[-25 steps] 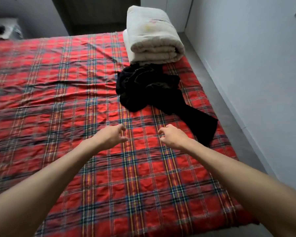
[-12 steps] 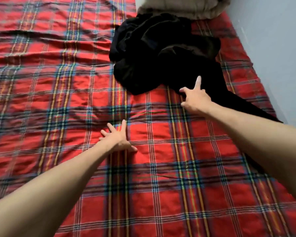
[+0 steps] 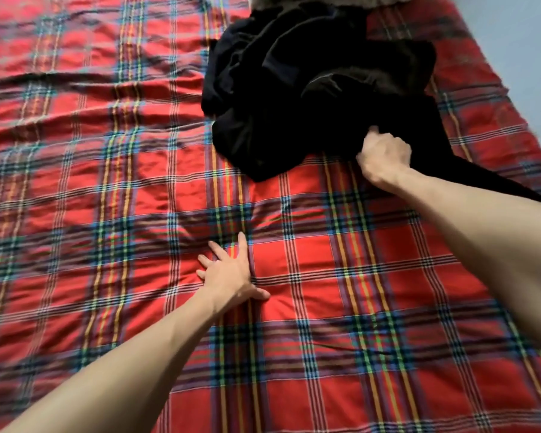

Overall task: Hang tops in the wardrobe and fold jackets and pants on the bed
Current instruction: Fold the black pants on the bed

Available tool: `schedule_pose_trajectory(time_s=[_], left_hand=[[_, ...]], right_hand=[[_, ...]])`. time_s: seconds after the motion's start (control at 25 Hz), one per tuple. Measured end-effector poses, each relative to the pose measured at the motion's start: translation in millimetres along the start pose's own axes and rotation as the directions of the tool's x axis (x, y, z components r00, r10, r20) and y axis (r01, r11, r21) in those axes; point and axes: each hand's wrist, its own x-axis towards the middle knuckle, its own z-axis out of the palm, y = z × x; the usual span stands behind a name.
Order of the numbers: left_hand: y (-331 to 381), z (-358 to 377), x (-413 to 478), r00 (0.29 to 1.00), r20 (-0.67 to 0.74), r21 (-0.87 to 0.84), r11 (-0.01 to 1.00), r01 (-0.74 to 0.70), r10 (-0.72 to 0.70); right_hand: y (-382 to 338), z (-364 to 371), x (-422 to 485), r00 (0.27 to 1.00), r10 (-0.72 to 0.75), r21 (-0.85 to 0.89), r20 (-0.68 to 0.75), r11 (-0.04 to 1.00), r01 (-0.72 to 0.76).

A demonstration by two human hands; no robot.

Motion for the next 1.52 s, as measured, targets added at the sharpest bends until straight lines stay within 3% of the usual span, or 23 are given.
schedule_pose_trajectory(time_s=[0.16,0.24,0.32,0.36,0.4,0.48,0.6,0.64,0.72,0.76,0.84,0.92,1.0,1.12,1.16,1.24,1.32,1.4,1.52], left_hand=[[3,2,-1,0.999,-0.031,0.012,1.000,0.008,-0.008],[0,-11,-13,1.000,0.004,-0.043,0.999,0.002,-0.002],[-11,-33,-40,0.996,0.062,-0.295,0.954,-0.047,0.068],[-15,-53,-63,0.990,0.048,-0.521,0.849,-0.086,0.130],[-18,-70,-84,0.987,0.040,-0.741,0.668,-0.076,0.156],[-21,-115,-139,0.986,0.033,-0.951,0.310,-0.019,0.161],[-18,-190,-252,0.921,0.022,-1.000,0.014,0.018,0.388],[-16,-211,-289,0.899,-0.002,-0.998,-0.052,0.024,0.438],[-18,-242,-350,0.875,-0.071,-0.991,-0.137,-0.005,0.479],[-23,-253,-377,0.875,-0.111,-0.988,-0.148,-0.046,0.470],[-44,-271,-421,0.920,-0.207,-0.978,-0.065,-0.196,0.334],[-78,-298,-464,0.929,-0.312,-0.947,0.008,-0.320,0.201],[-110,-331,-510,0.903,-0.406,-0.913,-0.021,-0.407,0.139],[-153,-367,-572,0.868,-0.486,-0.872,0.008,-0.489,0.104],[-168,-374,-588,0.841,-0.531,-0.841,0.050,-0.538,0.104],[-195,-381,-619,0.773,-0.622,-0.757,0.159,-0.634,0.121],[-217,-387,-642,0.719,-0.677,-0.680,0.244,-0.692,0.155],[-236,-393,-661,0.692,-0.696,-0.638,0.279,-0.718,0.191],[-261,-392,-682,0.669,-0.703,-0.569,0.372,-0.733,0.242]], right_hand=[[3,-50,-16,0.994,0.085,0.287,0.072,0.953,-0.102],[6,-90,-38,0.989,0.146,0.537,0.034,0.831,-0.141],[3,-133,-75,0.986,0.164,0.759,-0.001,0.643,-0.106],[1,-160,-98,0.988,0.153,0.834,0.000,0.545,-0.084],[-4,-180,-120,0.991,0.131,0.887,0.032,0.453,-0.089],[-13,-228,-163,0.987,0.093,0.942,0.130,0.298,-0.152],[-28,-314,-232,0.955,-0.079,0.955,0.287,0.100,-0.279],[-32,-337,-254,0.934,-0.171,0.949,0.314,0.090,-0.303],[-39,-370,-294,0.903,-0.326,0.956,0.281,0.180,-0.233],[-42,-383,-315,0.890,-0.375,0.956,0.260,0.227,-0.183],[-51,-407,-357,0.854,-0.447,0.952,0.267,0.262,-0.160],[-67,-431,-398,0.792,-0.536,0.955,0.293,0.208,-0.213],[-86,-450,-430,0.705,-0.648,0.958,0.287,0.195,-0.211],[-113,-468,-461,0.646,-0.705,0.908,0.294,0.417,0.041],[-122,-470,-468,0.652,-0.697,0.874,0.300,0.474,0.104],[-140,-472,-478,0.705,-0.663,0.870,0.253,0.475,0.135],[-154,-473,-480,0.804,-0.587,0.860,0.098,0.457,0.229],[-169,-468,-479,0.821,-0.571,0.765,-0.016,0.522,0.378],[-203,-422,-492,0.614,-0.770,0.742,0.175,0.513,0.431]])
